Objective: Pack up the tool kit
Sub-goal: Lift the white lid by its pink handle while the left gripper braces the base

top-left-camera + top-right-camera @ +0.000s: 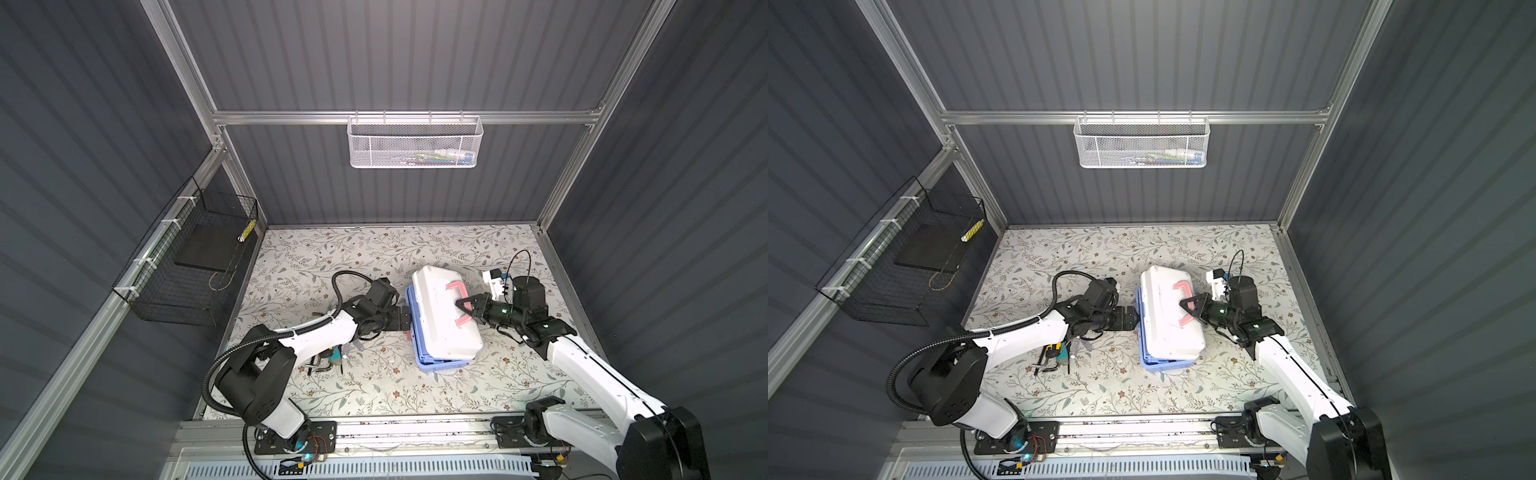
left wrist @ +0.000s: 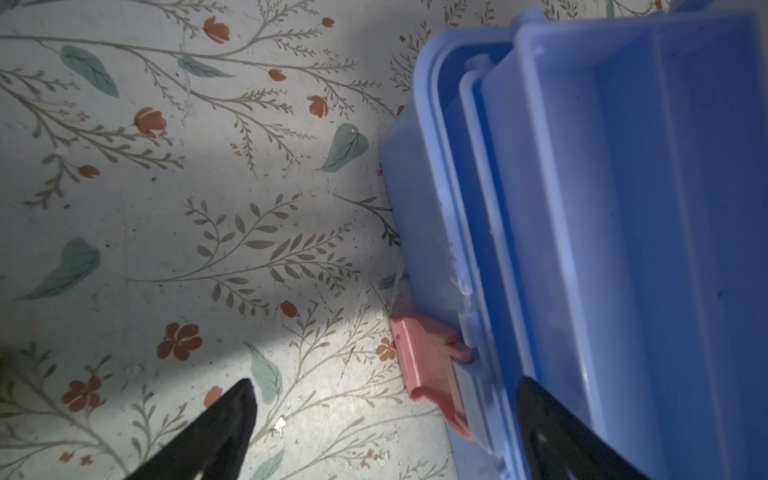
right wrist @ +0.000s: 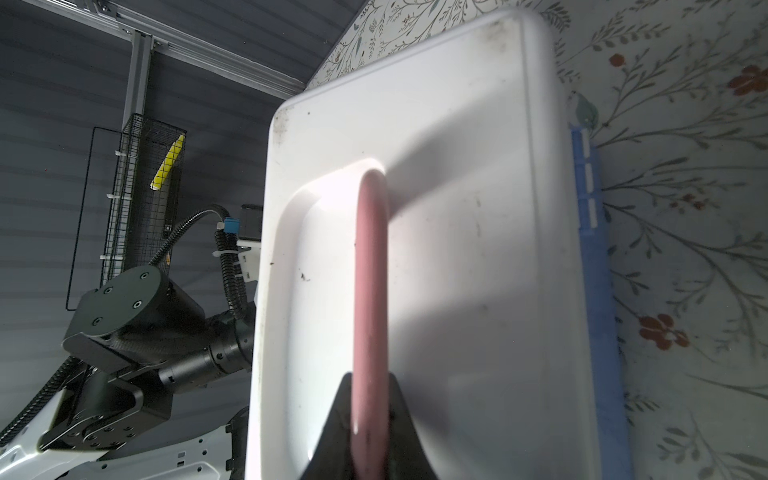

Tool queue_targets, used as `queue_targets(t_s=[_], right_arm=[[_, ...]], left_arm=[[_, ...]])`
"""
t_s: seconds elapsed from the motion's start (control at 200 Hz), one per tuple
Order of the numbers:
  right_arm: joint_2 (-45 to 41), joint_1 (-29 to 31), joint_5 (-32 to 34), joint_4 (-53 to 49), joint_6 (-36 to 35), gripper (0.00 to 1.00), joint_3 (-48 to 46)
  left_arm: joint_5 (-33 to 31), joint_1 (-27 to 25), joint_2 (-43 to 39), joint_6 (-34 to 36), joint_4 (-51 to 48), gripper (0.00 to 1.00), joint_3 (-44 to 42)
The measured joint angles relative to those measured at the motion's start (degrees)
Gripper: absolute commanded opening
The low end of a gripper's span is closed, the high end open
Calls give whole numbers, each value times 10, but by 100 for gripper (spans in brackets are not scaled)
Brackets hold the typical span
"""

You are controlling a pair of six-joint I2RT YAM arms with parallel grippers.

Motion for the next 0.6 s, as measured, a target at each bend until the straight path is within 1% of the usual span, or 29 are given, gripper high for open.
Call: queue_targets(t_s=[0.38, 0.6], right_arm=[[0, -4, -7, 7, 5, 0, -1], [0, -29, -28, 5, 4, 0, -2]], left_arm=[[5, 0, 9, -2, 19, 98, -7], [6, 0, 22, -7, 33, 98, -8]])
